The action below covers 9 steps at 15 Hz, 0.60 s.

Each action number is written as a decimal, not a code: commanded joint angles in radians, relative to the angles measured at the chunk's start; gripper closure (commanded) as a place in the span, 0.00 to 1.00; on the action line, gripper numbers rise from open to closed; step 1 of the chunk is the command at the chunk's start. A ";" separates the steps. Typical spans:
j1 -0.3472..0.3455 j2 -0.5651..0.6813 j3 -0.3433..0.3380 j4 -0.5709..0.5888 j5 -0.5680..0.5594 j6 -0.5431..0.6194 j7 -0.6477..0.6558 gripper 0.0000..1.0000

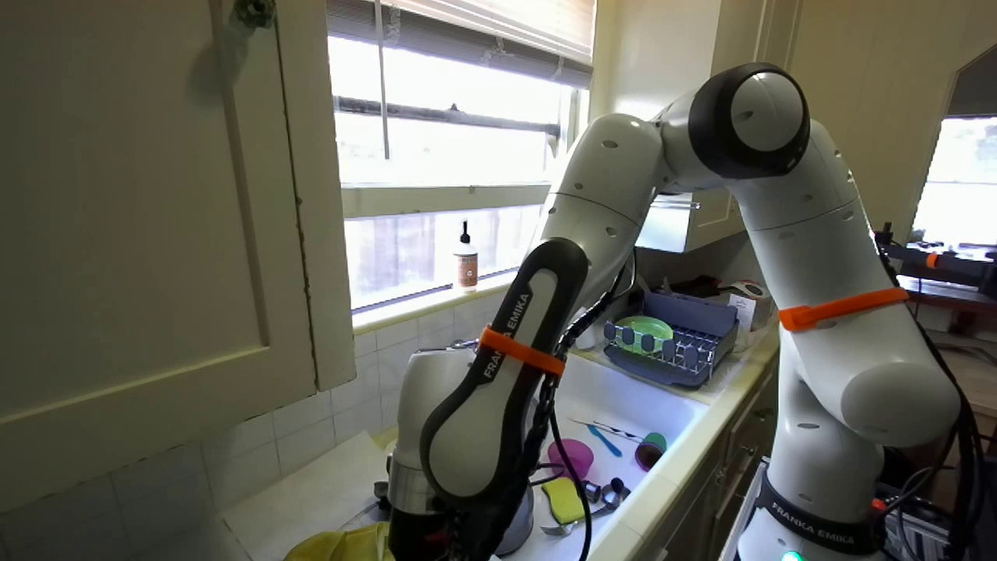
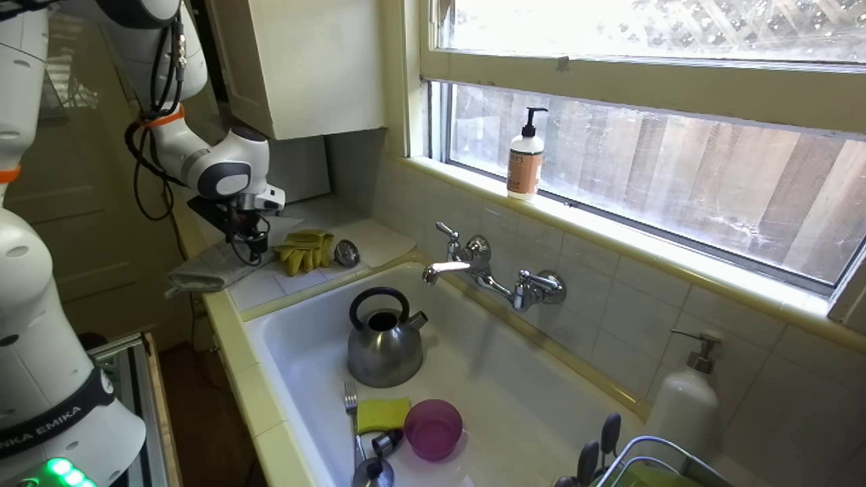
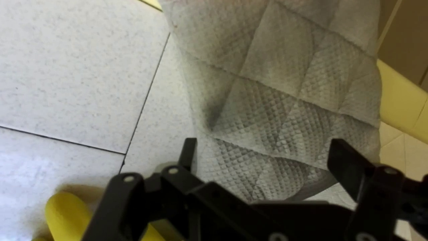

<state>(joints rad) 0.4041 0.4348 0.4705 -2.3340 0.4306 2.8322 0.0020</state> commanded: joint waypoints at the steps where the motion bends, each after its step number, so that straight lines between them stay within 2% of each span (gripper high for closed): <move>1: 0.001 0.025 0.002 -0.037 -0.051 0.082 0.029 0.00; 3: -0.005 0.036 0.004 -0.044 -0.070 0.106 0.026 0.00; 5: -0.010 0.051 0.008 -0.043 -0.088 0.130 0.022 0.26; 9: -0.052 0.085 0.049 -0.024 -0.096 0.141 0.000 0.58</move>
<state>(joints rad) 0.3919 0.4866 0.4809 -2.3656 0.3650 2.9448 0.0013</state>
